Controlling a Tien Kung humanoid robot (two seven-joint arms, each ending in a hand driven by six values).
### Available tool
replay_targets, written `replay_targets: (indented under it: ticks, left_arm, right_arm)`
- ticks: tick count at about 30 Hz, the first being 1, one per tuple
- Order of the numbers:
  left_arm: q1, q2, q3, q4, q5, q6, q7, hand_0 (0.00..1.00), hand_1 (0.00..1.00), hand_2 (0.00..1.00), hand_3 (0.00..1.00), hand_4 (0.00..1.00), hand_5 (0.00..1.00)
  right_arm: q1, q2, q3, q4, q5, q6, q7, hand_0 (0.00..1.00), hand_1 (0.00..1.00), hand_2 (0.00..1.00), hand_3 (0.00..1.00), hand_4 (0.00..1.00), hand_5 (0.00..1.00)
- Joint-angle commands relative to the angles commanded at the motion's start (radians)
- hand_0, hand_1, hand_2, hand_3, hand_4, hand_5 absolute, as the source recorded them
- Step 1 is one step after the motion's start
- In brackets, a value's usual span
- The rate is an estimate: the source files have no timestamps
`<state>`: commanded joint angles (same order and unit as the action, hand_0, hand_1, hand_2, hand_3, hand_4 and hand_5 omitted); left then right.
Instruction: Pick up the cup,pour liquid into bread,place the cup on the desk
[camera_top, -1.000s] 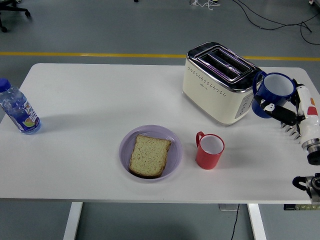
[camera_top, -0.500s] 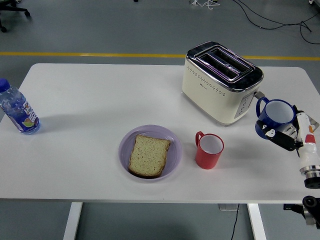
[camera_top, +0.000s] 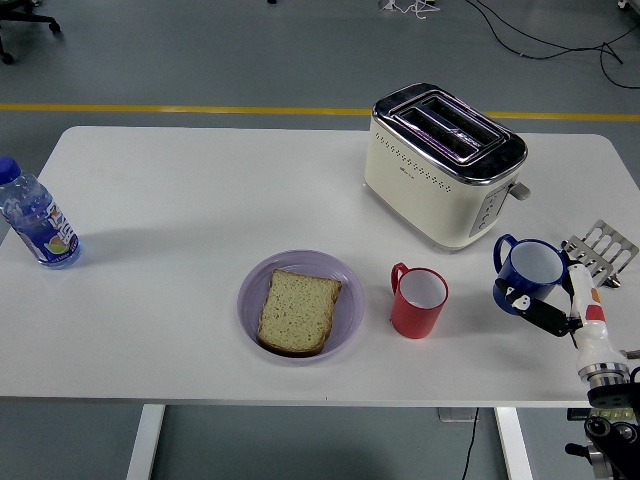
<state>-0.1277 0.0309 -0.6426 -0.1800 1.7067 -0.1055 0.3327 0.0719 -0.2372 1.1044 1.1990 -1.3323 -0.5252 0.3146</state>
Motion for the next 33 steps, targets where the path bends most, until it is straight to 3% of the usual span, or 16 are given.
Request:
replay_targets:
  ticks: [10, 33]
  left_arm:
    - [0.0, -0.003, 0.0, 0.0, 0.002, -0.003, -0.001, 0.374, 0.358, 0.433, 0.614, 0.341, 0.998]
    - [0.003, -0.006, 0.003, 0.0, 0.001, -0.007, -0.002, 0.375, 0.358, 0.44, 0.613, 0.34, 0.998]
  right_arm:
    - [0.02, 0.001, -0.033, -0.078, 0.014, 0.012, 0.019, 0.491, 0.444, 0.576, 0.569, 0.581, 0.002]
    - [0.041, 0.044, -0.022, -0.148, 0.004, 0.024, 0.026, 0.494, 0.46, 0.588, 0.574, 0.575, 0.002]
